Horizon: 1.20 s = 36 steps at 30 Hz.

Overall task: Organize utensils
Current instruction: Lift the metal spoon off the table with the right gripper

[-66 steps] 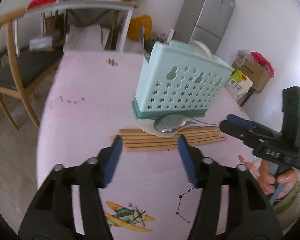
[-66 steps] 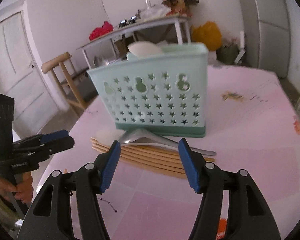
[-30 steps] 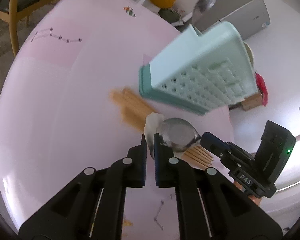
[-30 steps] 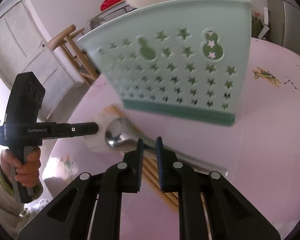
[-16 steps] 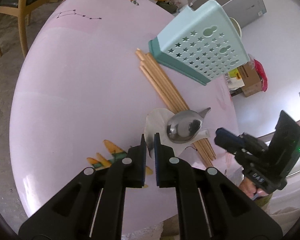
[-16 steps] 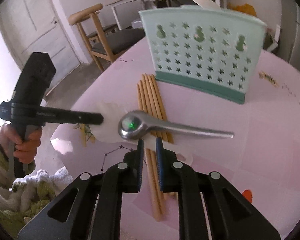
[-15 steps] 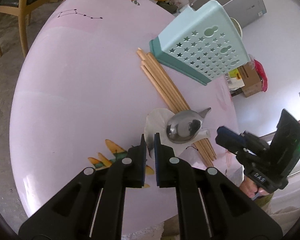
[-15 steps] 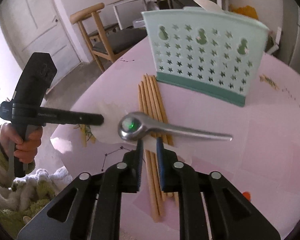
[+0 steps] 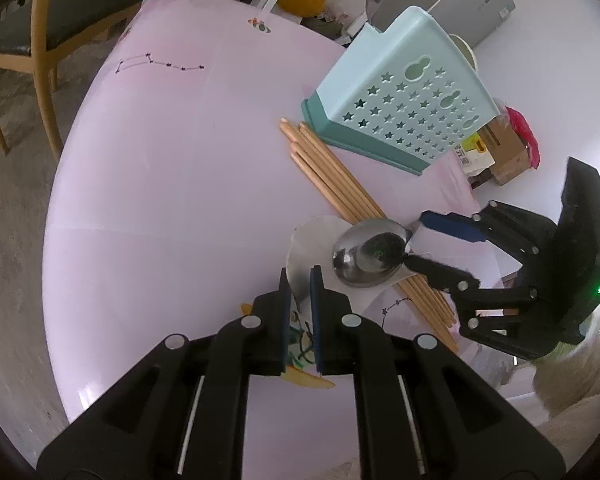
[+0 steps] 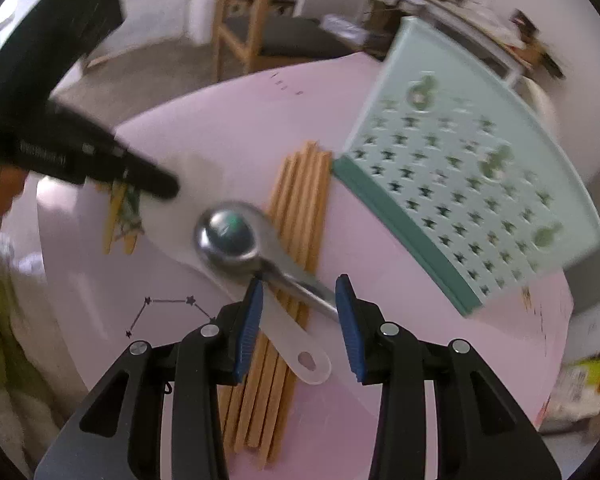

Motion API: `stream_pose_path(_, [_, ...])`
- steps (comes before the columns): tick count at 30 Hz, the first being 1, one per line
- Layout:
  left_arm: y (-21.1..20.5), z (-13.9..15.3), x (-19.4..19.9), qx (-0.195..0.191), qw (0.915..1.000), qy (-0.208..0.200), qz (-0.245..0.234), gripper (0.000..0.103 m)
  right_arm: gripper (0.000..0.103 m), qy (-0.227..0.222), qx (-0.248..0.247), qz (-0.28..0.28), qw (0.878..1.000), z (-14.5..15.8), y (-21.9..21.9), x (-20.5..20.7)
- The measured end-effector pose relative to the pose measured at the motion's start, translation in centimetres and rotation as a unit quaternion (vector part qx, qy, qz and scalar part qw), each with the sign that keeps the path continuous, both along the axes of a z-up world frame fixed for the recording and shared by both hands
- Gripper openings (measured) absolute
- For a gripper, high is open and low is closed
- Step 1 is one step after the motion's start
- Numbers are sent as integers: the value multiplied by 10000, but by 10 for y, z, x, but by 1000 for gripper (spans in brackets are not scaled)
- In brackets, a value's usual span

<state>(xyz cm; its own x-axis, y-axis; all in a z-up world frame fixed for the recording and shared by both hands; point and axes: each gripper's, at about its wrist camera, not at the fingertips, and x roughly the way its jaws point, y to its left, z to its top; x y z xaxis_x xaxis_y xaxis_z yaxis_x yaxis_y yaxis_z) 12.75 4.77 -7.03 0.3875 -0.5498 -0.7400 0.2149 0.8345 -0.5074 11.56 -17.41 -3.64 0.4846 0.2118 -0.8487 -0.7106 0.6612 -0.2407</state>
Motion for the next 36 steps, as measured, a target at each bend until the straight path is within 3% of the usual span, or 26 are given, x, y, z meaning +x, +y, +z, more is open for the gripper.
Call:
stream_pose_path(7, [3,0,0,12,9999,-106,-78,8,37,408,-50,536,9977,4,11,15])
stream_pose_path(11, [4,-1,3,-17,9999,-126,-46,8,36,684,96,580,9959,8,16,29])
stream_pose_path(17, [4,-1,6,-37,9999,-152,29,8,24,565,31,442,9974,9,23,30])
stream_pose_path(22, [6,-1,6,-40,9999,-155,35,8,23,160,-294,583,9977,5,33,17])
stream_pose_path(26, [6,-1,6,-35,9998,-166,108,8,23,-529,-692,733,9935,-3,48,1])
stream_pose_path(29, [9,-1,6,-31,9996,-180,213,8,16,-997,-924,774,9877,-6,54,-9])
stream_pose_path(31, [12,-1,8,-72,9995,-155,263,8,5,-1190,-870,727,9864,-3,54,-14])
stream_pose_path(36, [12,-2,7,-97,9993,-161,325,8,3,-1754,-814,557,9795,7,44,-26])
